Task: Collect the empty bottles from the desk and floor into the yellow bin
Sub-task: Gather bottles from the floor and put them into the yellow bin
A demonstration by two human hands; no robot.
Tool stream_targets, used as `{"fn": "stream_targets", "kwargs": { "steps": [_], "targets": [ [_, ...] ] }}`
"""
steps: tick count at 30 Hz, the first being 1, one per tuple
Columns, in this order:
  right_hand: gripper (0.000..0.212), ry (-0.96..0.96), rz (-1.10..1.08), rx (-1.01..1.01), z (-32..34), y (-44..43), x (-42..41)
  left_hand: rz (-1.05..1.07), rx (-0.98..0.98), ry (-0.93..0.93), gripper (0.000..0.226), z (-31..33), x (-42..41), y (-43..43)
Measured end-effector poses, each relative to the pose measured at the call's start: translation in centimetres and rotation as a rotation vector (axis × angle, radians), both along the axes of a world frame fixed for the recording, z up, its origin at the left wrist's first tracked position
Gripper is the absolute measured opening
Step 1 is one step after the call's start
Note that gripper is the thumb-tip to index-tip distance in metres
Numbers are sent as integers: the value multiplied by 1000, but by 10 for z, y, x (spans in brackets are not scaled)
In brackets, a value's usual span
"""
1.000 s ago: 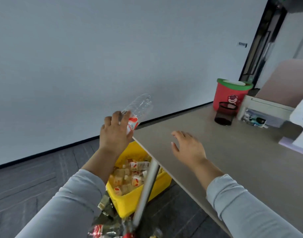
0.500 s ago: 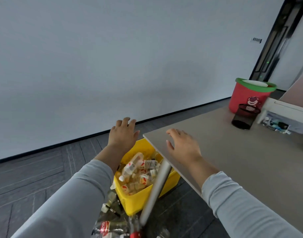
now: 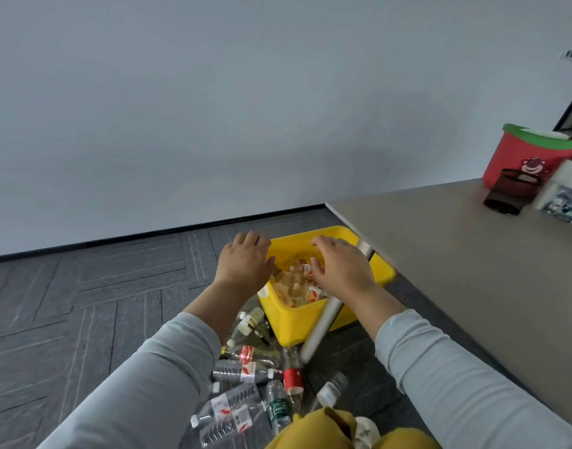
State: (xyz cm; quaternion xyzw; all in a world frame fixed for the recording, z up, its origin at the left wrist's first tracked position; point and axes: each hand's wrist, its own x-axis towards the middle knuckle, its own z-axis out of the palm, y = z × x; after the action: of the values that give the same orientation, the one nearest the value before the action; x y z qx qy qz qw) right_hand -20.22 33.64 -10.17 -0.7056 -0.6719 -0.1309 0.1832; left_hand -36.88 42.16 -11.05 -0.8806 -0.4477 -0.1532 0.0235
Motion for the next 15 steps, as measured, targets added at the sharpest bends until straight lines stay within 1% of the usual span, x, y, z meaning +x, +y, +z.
{"fn": "stream_targets", "kwargs": {
  "steps": [3, 6, 15],
  "targets": [
    [27, 19, 28, -10, -26, -27, -20, 18, -31, 27, 41, -21, -27, -31],
    [29, 53, 58, -29, -50, -51, -35, 37, -48, 46, 41, -41, -45, -56],
    [31, 70, 68, -109, -89, -82, -47, 47, -109, 30, 39, -76, -64, -103]
  ]
}}
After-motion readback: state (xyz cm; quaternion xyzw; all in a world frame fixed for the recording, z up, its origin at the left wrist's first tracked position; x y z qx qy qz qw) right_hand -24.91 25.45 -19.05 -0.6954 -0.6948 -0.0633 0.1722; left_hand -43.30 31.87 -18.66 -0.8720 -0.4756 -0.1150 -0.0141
